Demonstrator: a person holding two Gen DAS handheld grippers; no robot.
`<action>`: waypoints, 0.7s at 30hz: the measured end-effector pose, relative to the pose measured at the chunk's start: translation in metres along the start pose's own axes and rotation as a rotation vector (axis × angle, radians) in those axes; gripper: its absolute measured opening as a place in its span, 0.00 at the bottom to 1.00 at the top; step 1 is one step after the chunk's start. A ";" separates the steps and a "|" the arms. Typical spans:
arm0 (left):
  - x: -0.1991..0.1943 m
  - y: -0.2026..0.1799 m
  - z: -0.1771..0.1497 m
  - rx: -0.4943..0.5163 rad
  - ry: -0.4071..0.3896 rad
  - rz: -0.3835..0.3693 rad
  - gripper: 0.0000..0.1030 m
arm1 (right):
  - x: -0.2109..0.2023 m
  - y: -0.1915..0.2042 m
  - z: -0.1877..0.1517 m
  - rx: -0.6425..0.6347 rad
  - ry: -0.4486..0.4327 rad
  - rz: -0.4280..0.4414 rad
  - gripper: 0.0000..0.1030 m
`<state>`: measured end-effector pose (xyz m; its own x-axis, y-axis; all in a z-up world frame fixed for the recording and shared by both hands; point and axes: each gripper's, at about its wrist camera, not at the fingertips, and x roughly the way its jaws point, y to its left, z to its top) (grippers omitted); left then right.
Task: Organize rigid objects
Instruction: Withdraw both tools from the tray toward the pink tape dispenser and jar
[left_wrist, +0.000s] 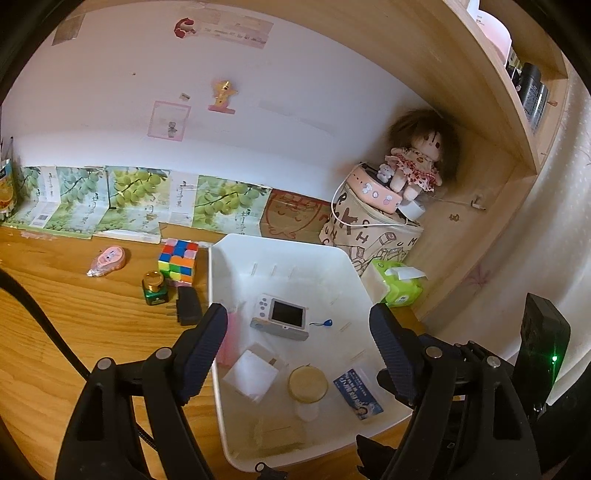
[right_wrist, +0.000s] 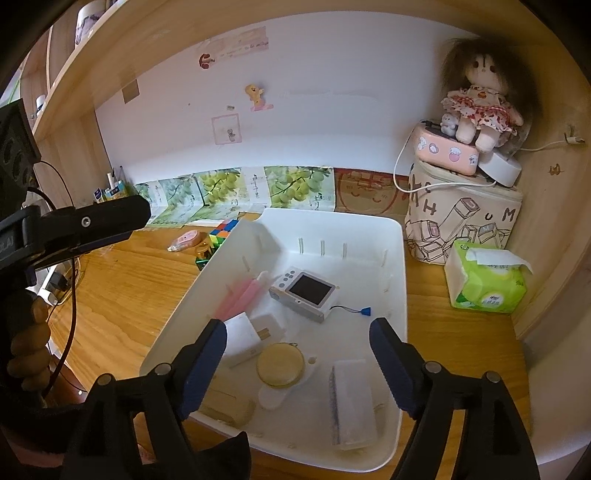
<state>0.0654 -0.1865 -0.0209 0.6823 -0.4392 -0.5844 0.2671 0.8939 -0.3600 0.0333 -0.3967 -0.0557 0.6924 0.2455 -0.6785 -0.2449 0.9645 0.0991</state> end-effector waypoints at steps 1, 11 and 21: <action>-0.002 0.003 0.000 -0.001 0.000 0.000 0.80 | 0.000 0.002 0.000 0.000 0.001 0.000 0.78; -0.017 0.048 0.002 -0.020 0.005 -0.046 0.80 | 0.005 0.048 0.006 -0.006 0.009 -0.044 0.78; -0.038 0.102 0.014 -0.033 0.021 -0.101 0.80 | 0.015 0.104 0.019 -0.005 -0.005 -0.105 0.79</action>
<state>0.0762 -0.0771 -0.0251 0.6383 -0.5289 -0.5593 0.3106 0.8417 -0.4416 0.0308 -0.2906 -0.0418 0.7178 0.1433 -0.6814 -0.1743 0.9844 0.0234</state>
